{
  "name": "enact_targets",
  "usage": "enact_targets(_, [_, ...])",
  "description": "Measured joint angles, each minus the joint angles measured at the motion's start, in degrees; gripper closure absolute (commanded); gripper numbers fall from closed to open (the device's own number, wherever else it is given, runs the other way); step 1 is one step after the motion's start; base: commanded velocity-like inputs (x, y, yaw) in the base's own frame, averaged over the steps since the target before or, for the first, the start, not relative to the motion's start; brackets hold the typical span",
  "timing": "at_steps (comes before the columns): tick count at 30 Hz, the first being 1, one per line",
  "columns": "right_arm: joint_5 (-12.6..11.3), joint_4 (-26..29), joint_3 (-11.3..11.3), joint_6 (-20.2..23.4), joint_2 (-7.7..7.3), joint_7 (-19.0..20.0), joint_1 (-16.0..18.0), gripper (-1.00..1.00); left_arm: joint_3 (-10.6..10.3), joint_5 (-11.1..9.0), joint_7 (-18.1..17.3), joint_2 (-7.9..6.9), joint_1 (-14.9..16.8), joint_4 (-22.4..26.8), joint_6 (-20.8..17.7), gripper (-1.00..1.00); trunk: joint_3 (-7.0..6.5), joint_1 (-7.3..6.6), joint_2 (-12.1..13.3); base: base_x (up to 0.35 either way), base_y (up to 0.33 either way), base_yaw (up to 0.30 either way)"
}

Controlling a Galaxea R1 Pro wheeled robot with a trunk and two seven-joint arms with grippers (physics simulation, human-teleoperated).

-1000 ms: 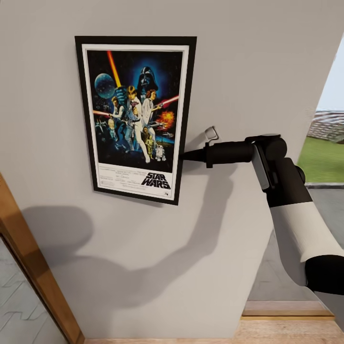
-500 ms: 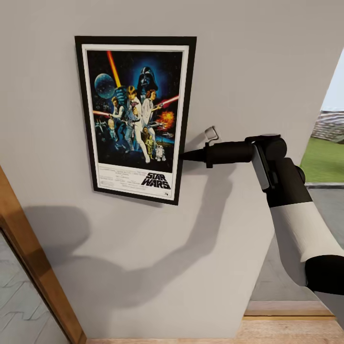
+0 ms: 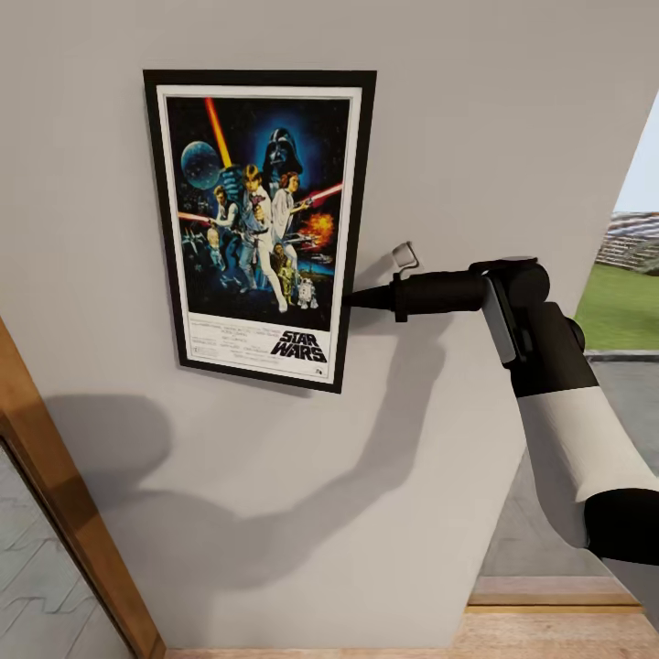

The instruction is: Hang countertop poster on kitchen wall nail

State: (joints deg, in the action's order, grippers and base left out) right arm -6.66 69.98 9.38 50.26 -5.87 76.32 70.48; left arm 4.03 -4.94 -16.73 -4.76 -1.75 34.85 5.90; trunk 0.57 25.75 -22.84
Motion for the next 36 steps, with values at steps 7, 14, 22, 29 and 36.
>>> enact_targets(7, [0.0, -0.03, 0.0, 0.01, 0.03, -0.01, 0.0, 1.0, -0.03, -0.01, 0.01, 0.0, 0.0, -0.05, 0.0, -1.0, 0.0, 0.01, 0.0, -0.046, 0.0, 0.0])
enact_targets(14, [0.0, -0.01, -0.04, 0.0, -0.03, -0.01, 0.0, 1.0, 0.01, 0.0, 0.0, 0.0, 0.0, -0.03, 0.0, -1.0, 0.0, 0.0, 0.0, -0.009, 0.0, 0.0])
enact_targets(22, [0.0, -0.02, -0.08, -0.02, -0.05, 0.01, -0.01, 1.0, 0.05, -0.01, 0.0, 0.0, 0.0, -0.04, 0.0, -1.0, 0.0, 0.0, 0.0, -0.001, 0.0, 0.0])
enact_targets(29, [0.0, 0.0, -0.08, -0.07, -0.05, 0.07, 0.0, 1.0, 0.06, 0.0, 0.01, 0.0, 0.0, -0.05, 0.0, -1.0, 0.0, 0.0, 0.0, 0.0, 0.0, 0.0])
enact_targets(36, [0.0, 0.0, -0.15, -0.07, -0.05, 0.07, 0.0, 1.0, 0.07, -0.01, 0.0, 0.0, 0.0, -0.02, 0.0, -1.0, 0.0, 0.0, 0.0, 0.0, 0.0, 0.0])
